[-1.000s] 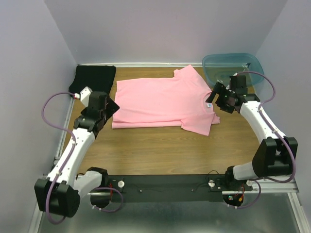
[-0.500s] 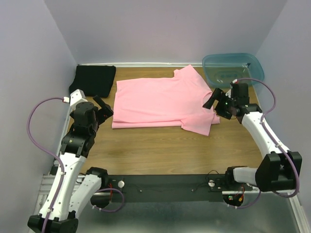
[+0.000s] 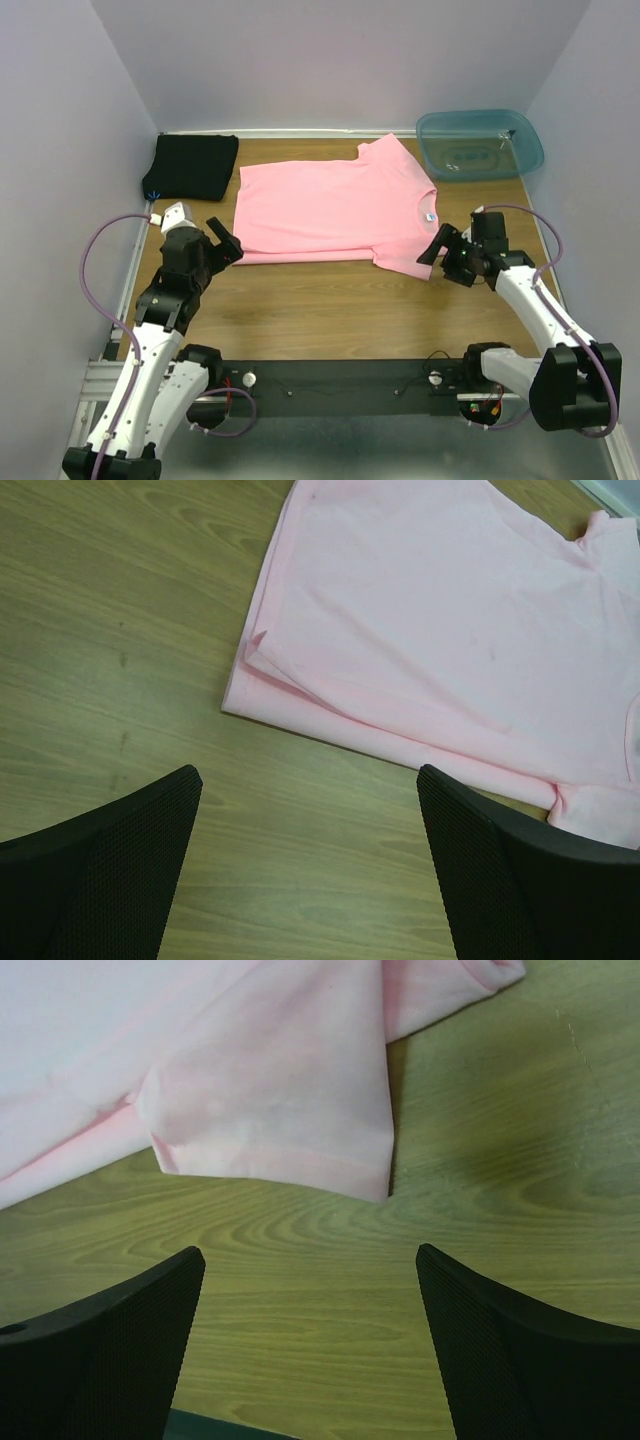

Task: Fold and stack the t-shirts
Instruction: Fold the tshirt

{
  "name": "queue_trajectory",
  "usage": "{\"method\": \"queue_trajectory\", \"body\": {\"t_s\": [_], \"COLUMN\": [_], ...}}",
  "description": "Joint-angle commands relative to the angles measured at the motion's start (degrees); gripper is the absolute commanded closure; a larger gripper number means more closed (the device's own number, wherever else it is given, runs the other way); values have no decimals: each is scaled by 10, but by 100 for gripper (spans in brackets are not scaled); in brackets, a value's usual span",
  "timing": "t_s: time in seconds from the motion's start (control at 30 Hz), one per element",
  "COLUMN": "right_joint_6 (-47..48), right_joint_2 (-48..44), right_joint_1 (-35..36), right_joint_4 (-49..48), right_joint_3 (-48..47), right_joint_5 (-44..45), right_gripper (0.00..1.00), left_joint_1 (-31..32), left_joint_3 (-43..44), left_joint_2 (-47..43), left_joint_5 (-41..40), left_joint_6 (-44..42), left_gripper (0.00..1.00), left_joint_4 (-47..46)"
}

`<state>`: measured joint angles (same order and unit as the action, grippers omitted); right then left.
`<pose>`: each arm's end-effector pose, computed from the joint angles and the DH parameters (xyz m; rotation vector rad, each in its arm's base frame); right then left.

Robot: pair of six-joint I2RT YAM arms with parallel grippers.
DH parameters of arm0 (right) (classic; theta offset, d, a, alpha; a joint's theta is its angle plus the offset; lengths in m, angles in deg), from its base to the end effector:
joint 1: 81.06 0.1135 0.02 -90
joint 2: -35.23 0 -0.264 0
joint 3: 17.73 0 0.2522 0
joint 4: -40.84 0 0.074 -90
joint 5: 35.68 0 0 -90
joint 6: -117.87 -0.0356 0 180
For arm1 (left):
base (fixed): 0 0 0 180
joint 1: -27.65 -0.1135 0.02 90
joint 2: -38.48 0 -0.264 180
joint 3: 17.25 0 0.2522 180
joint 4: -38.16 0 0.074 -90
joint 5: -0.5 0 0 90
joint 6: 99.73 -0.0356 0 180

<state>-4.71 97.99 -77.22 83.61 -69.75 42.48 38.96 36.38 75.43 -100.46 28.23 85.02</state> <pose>0.2107 0.0215 0.2137 0.5489 2.4938 0.5143 0.1433 -0.0218 0.2898 -0.5967 2.0166 -0.3204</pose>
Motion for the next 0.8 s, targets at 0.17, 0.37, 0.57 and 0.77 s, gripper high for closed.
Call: {"method": "queue_trajectory", "body": {"t_s": [0.17,0.37,0.57,0.77], "right_joint_6": [8,16,16,12], "right_joint_2": [15,46,75,73], "right_joint_1": [1,1,1,1], "right_joint_4": [-2,-5,-24,-33], "right_joint_3": [14,6,4,8], "right_joint_5": [32,42,41,46], "right_gripper": [8,16,28,32], "left_joint_1": [-4,-3,-3,-2], "left_joint_3": [-5,-9,-11,-11], "left_joint_2": [-6,-7,-28,-30], "left_joint_5": [22,21,20,22], "left_joint_6": [-17,-15,-12,-12], "left_gripper": [2,2,2,2], "left_joint_4": [-27,-30,-34,-33]}}
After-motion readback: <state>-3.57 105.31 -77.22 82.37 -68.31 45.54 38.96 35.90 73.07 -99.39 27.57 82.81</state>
